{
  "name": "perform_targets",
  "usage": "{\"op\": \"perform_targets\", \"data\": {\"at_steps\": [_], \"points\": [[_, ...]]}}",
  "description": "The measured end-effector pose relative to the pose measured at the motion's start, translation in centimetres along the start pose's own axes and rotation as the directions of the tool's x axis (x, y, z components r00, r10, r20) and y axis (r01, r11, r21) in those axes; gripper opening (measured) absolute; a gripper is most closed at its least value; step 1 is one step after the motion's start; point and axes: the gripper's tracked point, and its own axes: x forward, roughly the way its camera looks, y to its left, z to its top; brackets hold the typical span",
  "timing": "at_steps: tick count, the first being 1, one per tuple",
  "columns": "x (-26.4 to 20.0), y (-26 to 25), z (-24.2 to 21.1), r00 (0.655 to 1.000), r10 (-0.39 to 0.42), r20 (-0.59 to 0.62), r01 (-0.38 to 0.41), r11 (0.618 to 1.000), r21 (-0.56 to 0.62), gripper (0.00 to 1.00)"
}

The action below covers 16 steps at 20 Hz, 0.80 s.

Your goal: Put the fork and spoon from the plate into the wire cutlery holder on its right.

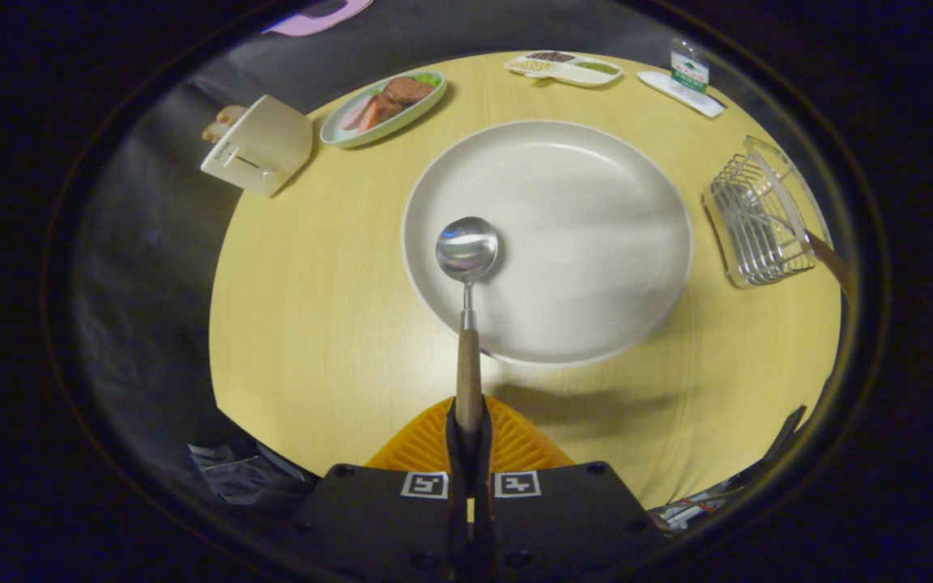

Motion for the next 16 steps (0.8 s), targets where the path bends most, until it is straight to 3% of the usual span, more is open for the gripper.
{"op": "perform_targets", "data": {"at_steps": [9,16], "points": [[-9.1,-1.2,3.6,0.991,0.08,0.11,-0.088,0.994,0.069,0.07],[-15.7,-8.6,7.4,0.98,0.001,0.198,-0.038,0.982,0.184,0.07]]}}
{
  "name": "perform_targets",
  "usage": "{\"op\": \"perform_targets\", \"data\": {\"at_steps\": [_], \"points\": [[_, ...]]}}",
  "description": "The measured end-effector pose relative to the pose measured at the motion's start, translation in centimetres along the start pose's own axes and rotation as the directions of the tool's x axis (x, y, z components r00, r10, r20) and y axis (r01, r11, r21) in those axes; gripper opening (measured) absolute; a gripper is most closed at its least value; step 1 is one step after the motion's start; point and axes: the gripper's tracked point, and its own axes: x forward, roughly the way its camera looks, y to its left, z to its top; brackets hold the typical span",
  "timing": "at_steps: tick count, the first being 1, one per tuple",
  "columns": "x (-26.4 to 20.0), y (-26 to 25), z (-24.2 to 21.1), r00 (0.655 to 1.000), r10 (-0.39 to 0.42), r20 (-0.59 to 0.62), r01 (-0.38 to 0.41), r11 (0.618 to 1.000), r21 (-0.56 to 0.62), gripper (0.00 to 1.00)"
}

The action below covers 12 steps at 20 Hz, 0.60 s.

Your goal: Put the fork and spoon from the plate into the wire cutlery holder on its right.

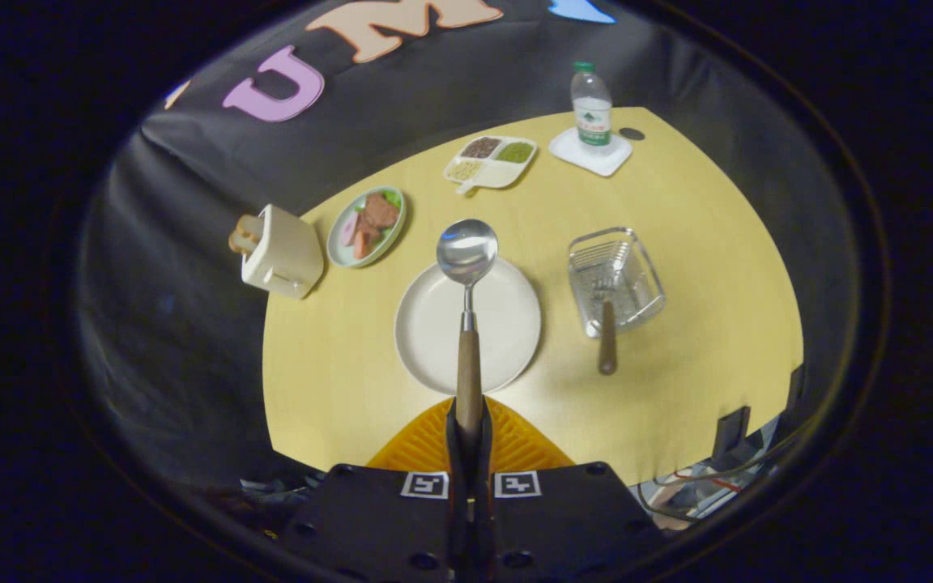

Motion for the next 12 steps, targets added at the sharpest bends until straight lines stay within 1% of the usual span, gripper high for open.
{"op": "perform_targets", "data": {"at_steps": [2,4,6,10,12], "points": [[-1.0,-2.7,0.4,0.999,-0.044,-0.009,0.044,0.999,0.022,0.07],[-1.7,-6.1,0.5,0.991,-0.129,-0.023,0.129,0.992,-0.001,0.07],[-2.1,-8.6,0.4,0.982,-0.183,-0.042,0.183,0.983,-0.007,0.07],[-1.3,-11.9,-0.3,0.969,-0.222,-0.107,0.221,0.975,-0.017,0.07],[-0.8,-12.3,-0.8,0.963,-0.219,-0.157,0.218,0.976,-0.029,0.07]]}}
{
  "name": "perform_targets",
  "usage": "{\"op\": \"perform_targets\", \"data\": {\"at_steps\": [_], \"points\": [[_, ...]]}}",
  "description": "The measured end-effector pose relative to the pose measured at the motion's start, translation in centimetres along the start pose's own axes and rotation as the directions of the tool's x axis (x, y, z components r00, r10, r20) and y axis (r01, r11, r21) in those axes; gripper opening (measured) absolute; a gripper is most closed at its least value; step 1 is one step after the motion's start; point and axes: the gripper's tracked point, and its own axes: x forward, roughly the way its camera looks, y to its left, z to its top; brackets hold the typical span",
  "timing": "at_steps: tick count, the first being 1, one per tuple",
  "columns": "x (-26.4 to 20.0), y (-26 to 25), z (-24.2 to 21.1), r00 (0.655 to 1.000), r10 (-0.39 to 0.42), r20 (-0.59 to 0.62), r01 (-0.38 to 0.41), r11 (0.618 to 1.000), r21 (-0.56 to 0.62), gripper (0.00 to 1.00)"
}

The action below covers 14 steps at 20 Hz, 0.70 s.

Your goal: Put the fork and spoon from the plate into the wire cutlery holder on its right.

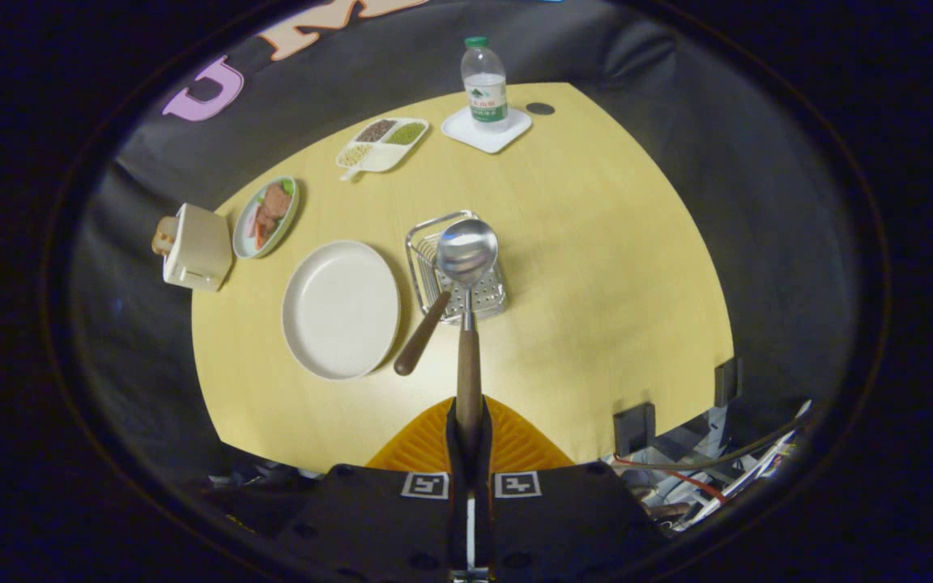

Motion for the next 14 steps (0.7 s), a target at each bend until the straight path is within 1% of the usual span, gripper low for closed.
{"op": "perform_targets", "data": {"at_steps": [5,8,12,14], "points": [[2.0,-0.5,0.5,0.994,-0.019,-0.109,0.016,1.0,-0.025,0.07],[2.7,0.0,1.0,0.987,-0.016,-0.159,0.01,0.999,-0.043,0.07],[3.6,0.1,1.4,0.979,-0.025,-0.204,0.013,0.998,-0.06,0.07],[3.9,0.2,1.9,0.978,-0.031,-0.208,0.015,0.997,-0.077,0.08]]}}
